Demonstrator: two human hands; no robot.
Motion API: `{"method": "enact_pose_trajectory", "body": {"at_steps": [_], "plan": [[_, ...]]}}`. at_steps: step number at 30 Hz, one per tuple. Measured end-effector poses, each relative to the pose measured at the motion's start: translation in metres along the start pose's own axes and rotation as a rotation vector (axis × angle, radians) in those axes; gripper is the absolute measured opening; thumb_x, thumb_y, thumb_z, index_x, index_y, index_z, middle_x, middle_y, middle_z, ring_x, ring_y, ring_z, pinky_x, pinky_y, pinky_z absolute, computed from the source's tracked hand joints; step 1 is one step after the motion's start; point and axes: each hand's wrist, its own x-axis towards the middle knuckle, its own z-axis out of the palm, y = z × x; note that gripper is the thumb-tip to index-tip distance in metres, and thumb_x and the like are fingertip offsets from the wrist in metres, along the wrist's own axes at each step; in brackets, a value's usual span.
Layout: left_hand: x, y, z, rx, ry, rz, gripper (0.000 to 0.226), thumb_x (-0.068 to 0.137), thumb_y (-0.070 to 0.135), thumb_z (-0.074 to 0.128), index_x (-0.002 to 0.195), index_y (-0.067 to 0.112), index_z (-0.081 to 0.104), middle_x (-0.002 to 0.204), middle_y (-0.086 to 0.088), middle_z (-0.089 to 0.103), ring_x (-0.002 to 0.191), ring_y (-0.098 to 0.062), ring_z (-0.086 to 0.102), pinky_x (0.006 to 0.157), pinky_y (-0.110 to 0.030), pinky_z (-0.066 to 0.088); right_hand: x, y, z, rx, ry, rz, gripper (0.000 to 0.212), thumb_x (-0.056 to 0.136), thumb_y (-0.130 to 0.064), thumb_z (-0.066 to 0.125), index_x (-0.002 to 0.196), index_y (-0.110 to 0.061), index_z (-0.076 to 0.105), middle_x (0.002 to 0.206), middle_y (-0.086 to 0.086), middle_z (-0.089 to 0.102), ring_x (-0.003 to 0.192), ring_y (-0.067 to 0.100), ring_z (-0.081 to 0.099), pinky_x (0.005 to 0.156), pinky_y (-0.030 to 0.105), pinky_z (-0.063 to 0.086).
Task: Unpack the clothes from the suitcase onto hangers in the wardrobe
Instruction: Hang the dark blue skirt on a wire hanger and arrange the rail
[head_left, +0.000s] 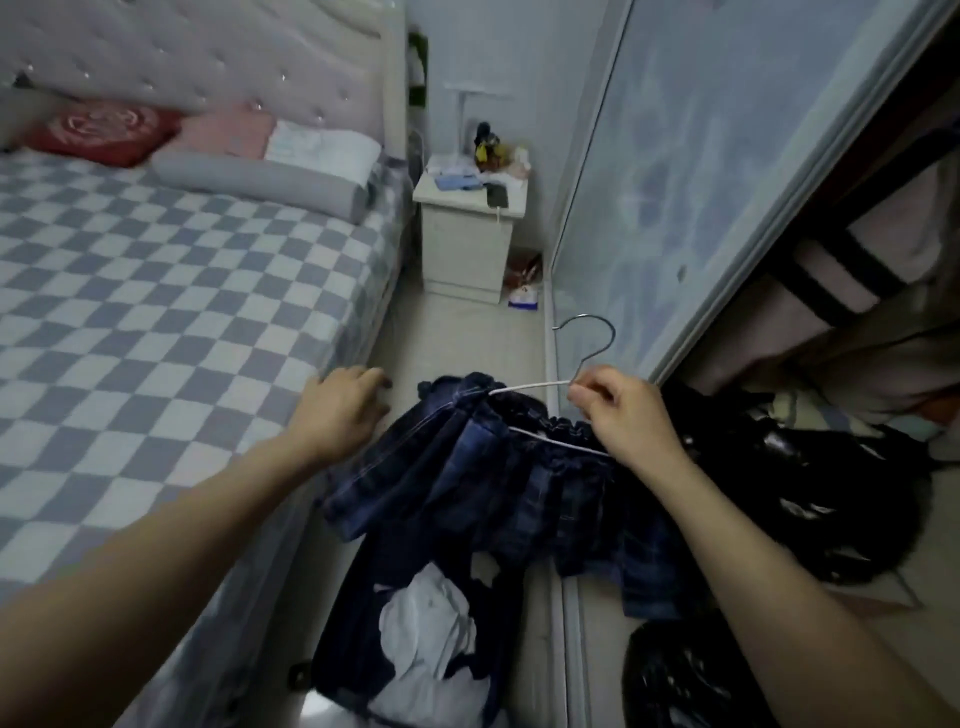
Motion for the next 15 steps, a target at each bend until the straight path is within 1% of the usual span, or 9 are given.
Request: {"method": "enact_pose_trajectory", "body": {"at_steps": [1, 3, 5, 6, 7, 9, 11, 13, 15], "plan": [[-0.001, 0.001, 0.013, -0.043, -0.012, -0.013, 0.03, 0.091, 0.021, 0.05, 0.119, 0.01, 0.054, 0.114, -0.012, 0.058, 0.109, -0.032, 0.053, 0.089, -0.04, 0.042, -0.001, 0.009, 0.007, 0.012, -0.001, 0.028, 0.01, 0.086, -0.014, 0.061, 0.084, -0.007, 0.069, 0.068, 0.001, 0.059, 0.071, 0.016, 0.053, 0.065, 0.023, 0.036], [-0.01, 0.0, 0.053, -0.11, -0.102, -0.078, 0.029, 0.092, 0.02, 0.048, 0.118, 0.009, 0.054, 0.113, -0.012, 0.059, 0.107, -0.031, 0.055, 0.086, -0.04, 0.044, -0.007, 0.03, 0.026, 0.032, 0.005, 0.101, 0.011, 0.087, -0.014, 0.06, 0.084, -0.007, 0.068, 0.073, 0.007, 0.062, 0.071, 0.017, 0.054, 0.065, 0.024, 0.036], [-0.022, -0.003, 0.097, -0.178, -0.205, -0.141, 0.034, 0.088, 0.028, 0.044, 0.115, 0.009, 0.054, 0.114, -0.013, 0.06, 0.103, -0.032, 0.057, 0.084, -0.04, 0.046, -0.011, 0.056, 0.045, 0.064, 0.007, 0.156, 0.011, 0.087, -0.013, 0.059, 0.081, -0.008, 0.067, 0.07, 0.005, 0.059, 0.066, 0.014, 0.051, 0.062, 0.022, 0.035], [-0.028, -0.007, 0.125, -0.228, -0.265, -0.181, 0.038, 0.085, 0.031, 0.042, 0.113, 0.008, 0.054, 0.114, -0.014, 0.061, 0.102, -0.033, 0.058, 0.082, -0.038, 0.046, -0.011, 0.071, 0.059, 0.072, 0.0, 0.186, 0.011, 0.088, -0.012, 0.059, 0.079, -0.01, 0.065, 0.066, 0.002, 0.056, 0.062, 0.01, 0.049, 0.059, 0.02, 0.034], [-0.035, -0.012, 0.156, -0.27, -0.318, -0.222, 0.038, 0.084, 0.03, 0.043, 0.112, 0.007, 0.054, 0.114, -0.014, 0.061, 0.102, -0.033, 0.058, 0.079, -0.034, 0.045, -0.011, 0.09, 0.074, 0.082, -0.009, 0.206, 0.012, 0.088, -0.011, 0.058, 0.077, -0.012, 0.062, 0.064, -0.001, 0.054, 0.058, 0.005, 0.046, 0.058, 0.019, 0.034], [-0.053, -0.021, 0.206, -0.321, -0.406, -0.301, 0.027, 0.091, 0.017, 0.047, 0.114, 0.006, 0.055, 0.117, -0.013, 0.06, 0.104, -0.031, 0.056, 0.072, -0.026, 0.036, -0.013, 0.122, 0.1, 0.087, -0.036, 0.236, 0.014, 0.089, -0.01, 0.057, 0.076, -0.016, 0.058, 0.062, -0.004, 0.05, 0.057, 0.006, 0.044, 0.058, 0.019, 0.033], [-0.073, -0.036, 0.266, -0.323, -0.513, -0.389, 0.025, 0.092, 0.014, 0.047, 0.115, 0.006, 0.054, 0.117, -0.013, 0.061, 0.106, -0.03, 0.056, 0.07, -0.025, 0.032, -0.016, 0.159, 0.133, 0.034, -0.071, 0.269, 0.01, 0.09, -0.011, 0.056, 0.081, -0.014, 0.059, 0.063, -0.003, 0.05, 0.059, 0.01, 0.045, 0.057, 0.016, 0.035], [-0.091, -0.052, 0.317, -0.317, -0.6, -0.46, 0.023, 0.091, 0.014, 0.047, 0.112, 0.007, 0.055, 0.114, -0.013, 0.063, 0.103, -0.03, 0.057, 0.072, -0.027, 0.035, -0.021, 0.19, 0.158, 0.016, -0.072, 0.286, 0.007, 0.091, -0.013, 0.055, 0.086, -0.015, 0.059, 0.066, -0.004, 0.05, 0.059, 0.005, 0.045, 0.055, 0.009, 0.034], [-0.101, -0.067, 0.366, -0.32, -0.665, -0.507, 0.023, 0.09, 0.015, 0.049, 0.111, 0.011, 0.056, 0.112, -0.011, 0.064, 0.102, -0.029, 0.058, 0.076, -0.03, 0.041, -0.025, 0.225, 0.186, -0.007, -0.078, 0.306, 0.011, 0.092, -0.016, 0.054, 0.085, -0.012, 0.061, 0.07, 0.001, 0.053, 0.063, 0.013, 0.046, 0.058, 0.019, 0.032]]}}
